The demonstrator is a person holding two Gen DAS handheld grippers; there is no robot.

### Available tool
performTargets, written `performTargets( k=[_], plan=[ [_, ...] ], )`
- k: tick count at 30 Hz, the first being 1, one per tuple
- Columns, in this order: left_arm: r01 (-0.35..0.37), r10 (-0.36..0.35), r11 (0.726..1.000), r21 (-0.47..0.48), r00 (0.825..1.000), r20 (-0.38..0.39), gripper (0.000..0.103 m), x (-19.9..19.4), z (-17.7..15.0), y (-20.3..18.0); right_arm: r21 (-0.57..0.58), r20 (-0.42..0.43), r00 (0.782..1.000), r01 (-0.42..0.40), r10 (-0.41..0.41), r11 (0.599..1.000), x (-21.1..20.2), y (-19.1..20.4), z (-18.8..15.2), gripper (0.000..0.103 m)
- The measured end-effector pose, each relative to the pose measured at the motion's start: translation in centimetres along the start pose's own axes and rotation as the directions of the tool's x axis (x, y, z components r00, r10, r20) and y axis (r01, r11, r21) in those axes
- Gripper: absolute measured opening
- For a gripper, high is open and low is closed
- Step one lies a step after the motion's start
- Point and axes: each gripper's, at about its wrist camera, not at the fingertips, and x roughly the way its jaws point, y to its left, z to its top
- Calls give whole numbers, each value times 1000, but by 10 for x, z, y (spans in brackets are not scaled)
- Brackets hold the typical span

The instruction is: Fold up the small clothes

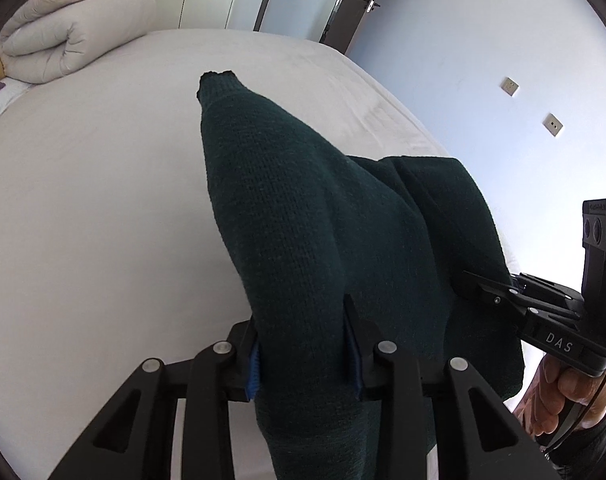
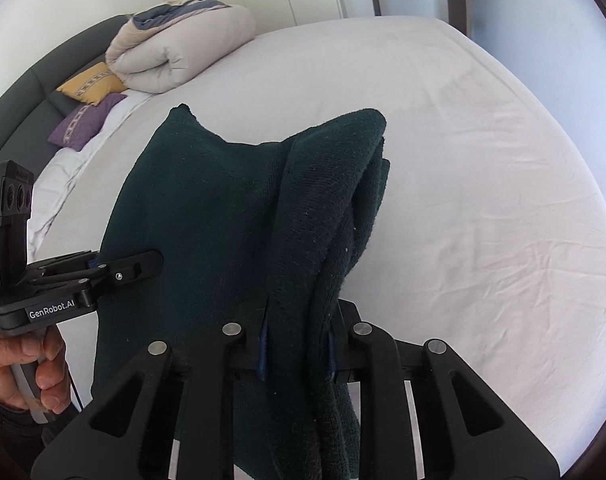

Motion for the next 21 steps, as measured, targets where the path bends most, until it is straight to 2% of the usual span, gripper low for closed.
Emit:
performTargets(
  k=[3,6,9,11,14,17,21],
  plan=[
    [-41,41,999,27,999,0,35,-37,-39,15,0,-4,998,-68,68,998,-15,35,-32,19],
    [-71,71,997,13,997,-8,35,-60,-79,34,20,-27,992,-125,126,992,-18,62,-69,19],
    [-90,89,996,-26,995,-39,36,-58,-113,52,47,-50,984,-171,174,984,-10,79,-104,19],
    [-112,110,993,-27,991,-72,36,-43,-132,60,57,-74,984,-156,160,986,2,86,-126,19],
    [-157,155,988,-10,984,-90,39,-19,-148,64,80,-89,989,-107,114,991,24,84,-150,19],
    [-178,177,984,-6,981,-75,41,-16,-150,61,198,-90,980,-156,176,968,43,61,-160,19],
    [-235,237,971,42,970,-59,45,-10,-155,49,189,-92,983,-141,161,972,60,57,-169,19]
  ],
)
